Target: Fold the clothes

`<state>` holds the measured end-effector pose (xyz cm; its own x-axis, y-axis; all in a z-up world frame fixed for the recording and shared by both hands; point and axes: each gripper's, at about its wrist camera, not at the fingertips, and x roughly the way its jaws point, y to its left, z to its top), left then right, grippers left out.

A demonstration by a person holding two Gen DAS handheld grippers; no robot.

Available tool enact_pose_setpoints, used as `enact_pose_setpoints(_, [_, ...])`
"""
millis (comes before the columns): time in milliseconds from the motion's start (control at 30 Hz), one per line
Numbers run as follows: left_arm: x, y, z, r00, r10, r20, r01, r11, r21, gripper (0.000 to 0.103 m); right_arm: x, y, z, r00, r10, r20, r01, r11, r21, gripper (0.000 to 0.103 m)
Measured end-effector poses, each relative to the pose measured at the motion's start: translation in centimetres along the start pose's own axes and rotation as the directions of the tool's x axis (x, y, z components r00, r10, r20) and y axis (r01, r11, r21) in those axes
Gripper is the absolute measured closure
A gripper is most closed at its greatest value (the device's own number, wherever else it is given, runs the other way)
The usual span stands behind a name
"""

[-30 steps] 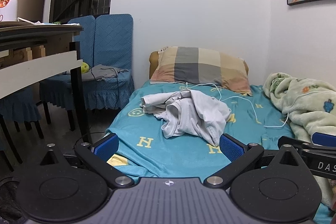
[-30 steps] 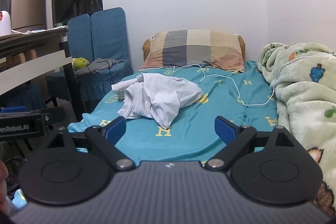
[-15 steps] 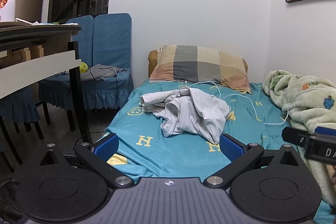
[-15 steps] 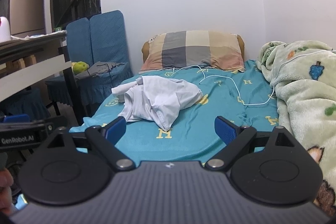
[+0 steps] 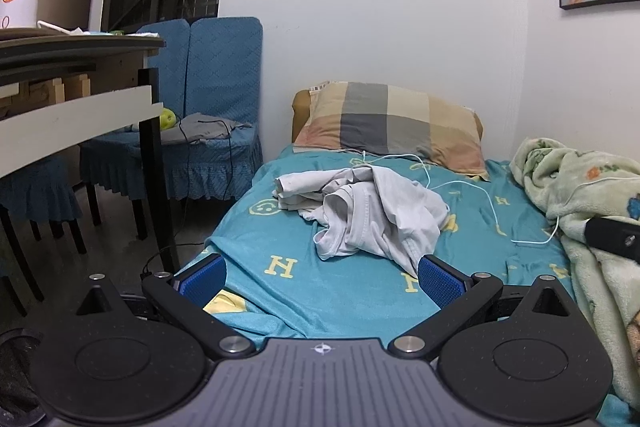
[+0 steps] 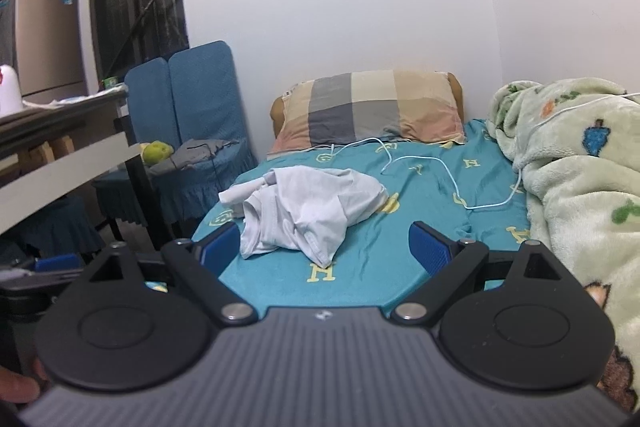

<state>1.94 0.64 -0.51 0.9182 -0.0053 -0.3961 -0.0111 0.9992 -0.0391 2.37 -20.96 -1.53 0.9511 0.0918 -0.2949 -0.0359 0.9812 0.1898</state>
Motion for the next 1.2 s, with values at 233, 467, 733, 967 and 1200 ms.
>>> enact_pose_setpoints(233, [1.1, -1.5, 0.8, 0.999, 0.000, -0.040, 0.001, 0.999, 0.038, 0.000, -0.7, 0.5, 1.9, 1.000, -0.015, -0.024, 0.015, 0.999, 0.032, 0.010])
enact_pose_setpoints(467, [4.5, -3.5, 2.3, 0.997, -0.020, -0.070, 0.023, 0.999, 0.044, 0.000, -1.0, 1.5, 2.9, 0.999, -0.010, -0.032, 0.010, 1.000, 0.011, 0.010])
enact_pose_setpoints(733, [13.1, -4.1, 1.7, 0.986, -0.070, -0.150, 0.088, 0.989, 0.119, 0.001, 2.5, -3.1, 0.0, 0.997, -0.039, -0.073, 0.046, 0.995, 0.090, 0.010])
enact_pose_setpoints(967, [23.4, -2.1, 1.4, 0.981, -0.033, -0.193, 0.066, 0.983, 0.170, 0.005, 5.7, -5.4, -1.0, 0.992, -0.064, -0.111, 0.081, 0.984, 0.157, 0.010])
enact_pose_setpoints(1200, [32.8, 1.5, 1.0, 0.973, -0.062, -0.222, 0.095, 0.985, 0.146, 0.017, 9.6, -8.6, -2.6, 0.984, -0.061, -0.168, 0.107, 0.953, 0.284, 0.010])
